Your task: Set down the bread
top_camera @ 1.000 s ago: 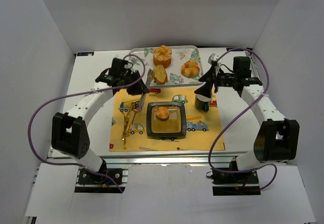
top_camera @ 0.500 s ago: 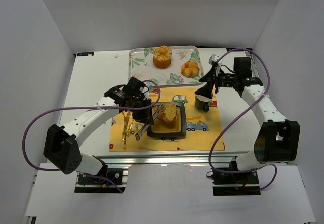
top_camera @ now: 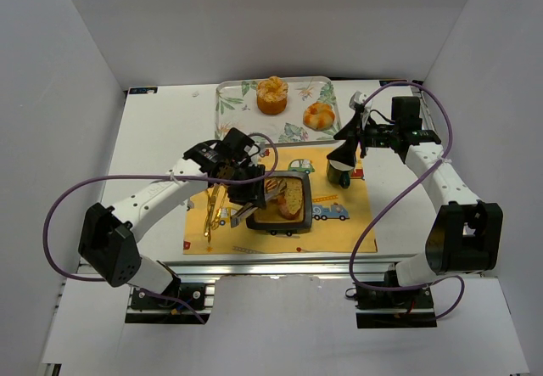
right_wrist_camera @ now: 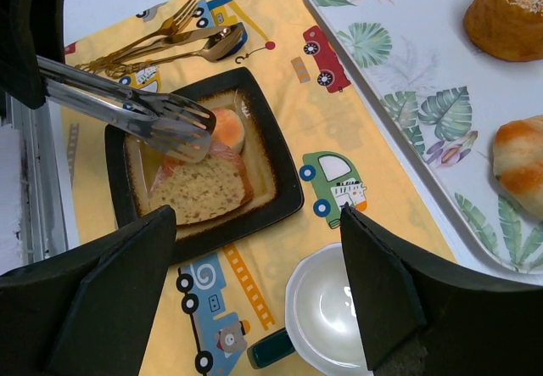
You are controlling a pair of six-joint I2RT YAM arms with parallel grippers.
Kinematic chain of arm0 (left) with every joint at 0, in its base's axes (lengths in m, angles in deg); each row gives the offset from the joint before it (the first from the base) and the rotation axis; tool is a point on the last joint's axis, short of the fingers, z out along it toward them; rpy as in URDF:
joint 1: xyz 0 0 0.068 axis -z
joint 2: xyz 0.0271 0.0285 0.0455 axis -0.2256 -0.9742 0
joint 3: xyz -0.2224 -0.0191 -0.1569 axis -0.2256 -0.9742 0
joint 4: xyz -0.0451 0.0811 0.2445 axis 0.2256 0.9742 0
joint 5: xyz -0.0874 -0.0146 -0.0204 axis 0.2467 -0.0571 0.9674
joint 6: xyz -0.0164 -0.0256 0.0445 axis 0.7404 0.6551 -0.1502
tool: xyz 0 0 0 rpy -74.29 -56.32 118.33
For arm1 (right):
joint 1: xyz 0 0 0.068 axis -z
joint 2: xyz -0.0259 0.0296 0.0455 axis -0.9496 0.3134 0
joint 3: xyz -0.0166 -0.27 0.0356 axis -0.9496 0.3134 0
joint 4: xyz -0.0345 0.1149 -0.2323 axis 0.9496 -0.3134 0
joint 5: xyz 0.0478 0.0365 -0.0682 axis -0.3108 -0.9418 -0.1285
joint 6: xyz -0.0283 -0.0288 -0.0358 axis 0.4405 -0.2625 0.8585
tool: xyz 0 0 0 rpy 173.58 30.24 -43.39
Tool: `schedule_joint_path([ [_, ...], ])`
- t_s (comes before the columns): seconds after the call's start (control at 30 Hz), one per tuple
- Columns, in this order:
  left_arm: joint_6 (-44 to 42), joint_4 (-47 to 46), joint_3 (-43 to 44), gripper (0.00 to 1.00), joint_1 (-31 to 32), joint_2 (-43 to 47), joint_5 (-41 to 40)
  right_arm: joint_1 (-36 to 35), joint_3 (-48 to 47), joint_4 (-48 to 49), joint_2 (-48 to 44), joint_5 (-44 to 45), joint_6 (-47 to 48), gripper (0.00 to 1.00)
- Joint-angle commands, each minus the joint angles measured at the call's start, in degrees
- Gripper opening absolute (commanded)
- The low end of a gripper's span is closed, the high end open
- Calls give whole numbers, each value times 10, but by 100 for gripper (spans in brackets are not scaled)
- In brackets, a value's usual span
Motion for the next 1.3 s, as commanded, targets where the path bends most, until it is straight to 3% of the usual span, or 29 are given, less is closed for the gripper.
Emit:
schedule_joint_path([
  [0.0, 10, -9, 23, 51, 3, 20, -5, 2, -8, -2, -13, -10, 5, 83],
  [0.17, 17, -5, 32, 48, 2, 21, -31, 2, -7, -2, -12, -11, 7, 83],
  [0.37, 27, -20, 94, 26, -36, 34, -80, 2, -6, -10, -13, -9, 21, 83],
  [0.47, 14, -38, 103, 17, -84, 50, -84, 2, -6, -19, -13, -6, 30, 83],
  [0.6, -13, -120, 26, 12, -211, 85, -56, 2, -8, -29, -12, -1, 50, 83],
  [0.7, -7, -200, -47, 12, -257, 94, 22, 2, -16, -49, -11, 4, 65, 83],
  [0.77, -15, -207, -53, 5, -257, 75, 55, 2, -23, -60, -9, 7, 85, 83],
  [0.9, -13, -224, -53, 1, -256, 95, 66, 2, -27, -67, -6, 10, 90, 83],
  [1.07, -15, -206, -21, 0, -257, 107, 70, 2, -13, -41, -8, 5, 56, 83],
  [1.27, 14, -216, -25, 0, -254, 137, 131, 2, -19, -45, -4, 3, 62, 83],
])
